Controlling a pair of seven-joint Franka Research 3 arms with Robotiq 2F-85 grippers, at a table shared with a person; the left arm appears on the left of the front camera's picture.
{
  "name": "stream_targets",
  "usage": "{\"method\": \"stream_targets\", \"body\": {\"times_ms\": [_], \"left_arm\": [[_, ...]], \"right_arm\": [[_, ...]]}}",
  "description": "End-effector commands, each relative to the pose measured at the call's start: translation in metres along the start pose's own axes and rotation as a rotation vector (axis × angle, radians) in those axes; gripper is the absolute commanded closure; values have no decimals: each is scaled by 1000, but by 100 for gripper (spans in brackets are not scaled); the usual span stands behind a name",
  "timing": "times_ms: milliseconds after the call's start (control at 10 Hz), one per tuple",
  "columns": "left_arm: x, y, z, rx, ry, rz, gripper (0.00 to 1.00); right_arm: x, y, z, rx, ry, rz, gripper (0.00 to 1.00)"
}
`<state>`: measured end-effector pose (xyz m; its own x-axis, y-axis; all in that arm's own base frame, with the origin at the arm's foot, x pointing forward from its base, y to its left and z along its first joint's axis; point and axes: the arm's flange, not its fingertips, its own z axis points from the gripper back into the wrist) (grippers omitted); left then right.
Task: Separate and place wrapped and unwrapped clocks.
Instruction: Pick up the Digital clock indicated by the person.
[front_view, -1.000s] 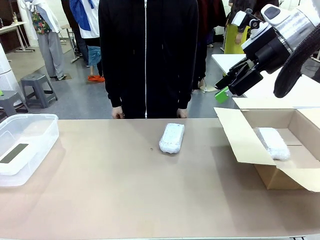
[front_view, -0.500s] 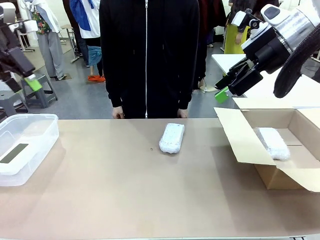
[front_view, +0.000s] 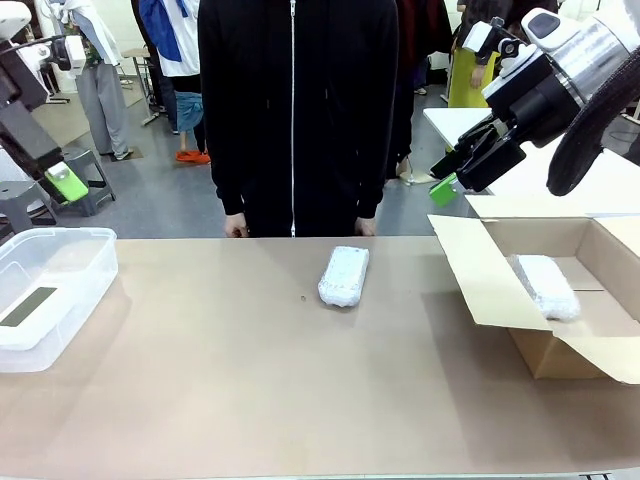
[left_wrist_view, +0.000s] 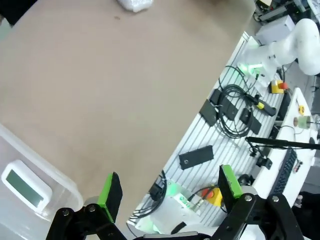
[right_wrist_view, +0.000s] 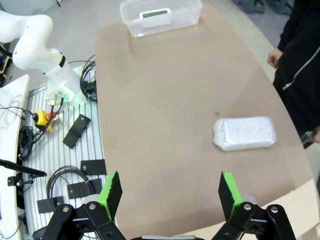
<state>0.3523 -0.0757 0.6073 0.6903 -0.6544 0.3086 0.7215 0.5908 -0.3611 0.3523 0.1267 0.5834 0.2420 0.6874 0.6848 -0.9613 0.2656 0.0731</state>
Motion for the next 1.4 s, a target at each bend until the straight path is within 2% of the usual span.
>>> {"method": "stream_targets", "body": {"times_ms": [0, 200, 500, 700, 1300], "left_arm": [[-9, -7, -22, 25, -84, -49, 0], [-11, -9, -25, 90, -117, -42, 0], [-11, -11, -31, 204, -264, -24, 0], [-15, -10, -26, 177, -259, -40, 0], [-40, -25, -12, 195, -372, -116, 0]], "right_arm": [[0, -1, 1, 10, -3, 15, 0], [0, -1, 1, 10, -3, 15, 0], [0, -1, 1, 10, -3, 15, 0], [0, -1, 1, 10, -3, 15, 0], [0, -1, 1, 10, -3, 15, 0]]}}
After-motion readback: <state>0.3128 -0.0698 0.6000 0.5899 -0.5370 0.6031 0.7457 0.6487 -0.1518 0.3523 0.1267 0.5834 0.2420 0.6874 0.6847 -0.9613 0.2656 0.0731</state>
